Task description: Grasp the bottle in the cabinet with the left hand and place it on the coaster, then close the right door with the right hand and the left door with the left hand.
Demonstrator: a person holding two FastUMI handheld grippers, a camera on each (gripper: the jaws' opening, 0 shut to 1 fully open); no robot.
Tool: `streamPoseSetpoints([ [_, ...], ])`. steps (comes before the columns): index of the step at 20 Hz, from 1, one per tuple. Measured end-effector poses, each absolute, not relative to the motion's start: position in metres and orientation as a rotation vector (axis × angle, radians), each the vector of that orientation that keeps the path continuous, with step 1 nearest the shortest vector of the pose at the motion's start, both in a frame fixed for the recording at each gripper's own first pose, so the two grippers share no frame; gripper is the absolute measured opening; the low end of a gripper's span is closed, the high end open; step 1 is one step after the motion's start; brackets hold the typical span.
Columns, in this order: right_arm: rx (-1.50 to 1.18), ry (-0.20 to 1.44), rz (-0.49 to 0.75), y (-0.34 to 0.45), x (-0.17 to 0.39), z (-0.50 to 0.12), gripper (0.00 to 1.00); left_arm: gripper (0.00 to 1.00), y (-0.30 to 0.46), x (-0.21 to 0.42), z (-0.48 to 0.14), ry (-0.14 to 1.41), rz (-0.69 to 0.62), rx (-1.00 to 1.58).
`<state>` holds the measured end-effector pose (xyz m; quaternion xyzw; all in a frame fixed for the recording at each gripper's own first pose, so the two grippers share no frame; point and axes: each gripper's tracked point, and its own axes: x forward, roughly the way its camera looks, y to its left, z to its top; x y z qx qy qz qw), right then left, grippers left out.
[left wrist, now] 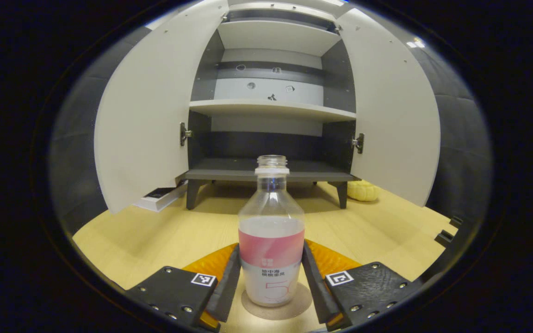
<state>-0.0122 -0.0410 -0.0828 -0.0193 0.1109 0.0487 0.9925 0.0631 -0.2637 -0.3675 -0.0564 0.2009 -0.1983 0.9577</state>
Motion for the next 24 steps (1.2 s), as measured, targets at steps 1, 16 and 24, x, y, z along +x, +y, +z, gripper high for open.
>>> streamPoseSetpoints([
  [1, -0.038, 0.225, 0.098, -0.041, -0.012, -0.084, 0.98, 0.71, -0.264, 0.062, -0.366, 0.393, -0.397, -0.112],
  [16, 0.033, 0.209, 0.117, -0.035, -0.004, -0.084, 0.98, 0.90, -0.244, 0.048, -0.334, 0.378, -0.313, -0.051],
  [24, 0.104, 0.171, 0.093, -0.043, 0.027, -0.070, 0.98, 0.90, -0.209, 0.037, -0.217, 0.272, -0.297, -0.083],
])
